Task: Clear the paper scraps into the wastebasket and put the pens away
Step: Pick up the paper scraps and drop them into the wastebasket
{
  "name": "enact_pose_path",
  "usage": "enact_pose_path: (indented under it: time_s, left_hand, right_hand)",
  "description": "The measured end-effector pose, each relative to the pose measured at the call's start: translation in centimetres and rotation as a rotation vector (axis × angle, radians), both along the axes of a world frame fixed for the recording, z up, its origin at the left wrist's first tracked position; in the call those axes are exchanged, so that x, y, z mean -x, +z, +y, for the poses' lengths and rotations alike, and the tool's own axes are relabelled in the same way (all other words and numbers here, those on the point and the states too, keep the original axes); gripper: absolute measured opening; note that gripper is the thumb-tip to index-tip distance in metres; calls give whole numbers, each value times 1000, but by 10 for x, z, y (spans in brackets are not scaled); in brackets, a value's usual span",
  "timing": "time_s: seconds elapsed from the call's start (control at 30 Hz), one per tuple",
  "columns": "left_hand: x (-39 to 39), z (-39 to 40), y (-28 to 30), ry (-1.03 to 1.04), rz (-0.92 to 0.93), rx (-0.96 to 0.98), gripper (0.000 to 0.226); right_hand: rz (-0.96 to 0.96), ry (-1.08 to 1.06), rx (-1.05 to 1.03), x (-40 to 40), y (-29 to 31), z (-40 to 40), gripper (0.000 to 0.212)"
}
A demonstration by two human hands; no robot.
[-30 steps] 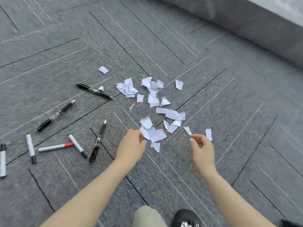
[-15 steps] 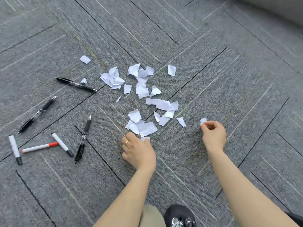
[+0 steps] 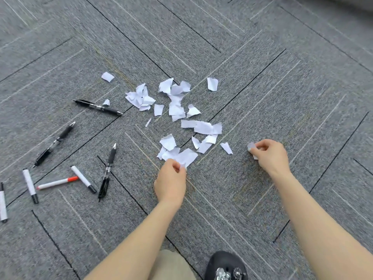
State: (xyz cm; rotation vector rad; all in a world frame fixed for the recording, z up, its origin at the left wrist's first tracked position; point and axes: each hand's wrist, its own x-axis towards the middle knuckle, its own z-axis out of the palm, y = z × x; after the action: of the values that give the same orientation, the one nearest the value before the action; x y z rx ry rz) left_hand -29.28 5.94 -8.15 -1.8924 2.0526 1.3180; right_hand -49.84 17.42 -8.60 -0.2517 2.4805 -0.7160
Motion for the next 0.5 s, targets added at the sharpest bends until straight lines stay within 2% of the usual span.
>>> enact_pose_path:
  time_s: [0.13,0.27,0.37,0.43,0.5]
  left_hand:
    - [0,-25,10,-205,145,-25,10]
    - [15,-38,4,-411,64,-42,24]
    - [23,-35,0,-512,-61,11,29]
    - [26,-30,-3,-546,-136,109,32]
    - [29,-27,-4,-557,-201,178,36]
  right_hand:
    - [-28,41,163,-21,10,-14,9]
    - [-62,120,114,-41,-1,-29,11]
    - [123,136,15,-51,-18,-29,5]
    - [192,146,2,-53,-21,-28,19]
    - [181,140,1,-53,-19,-30,30]
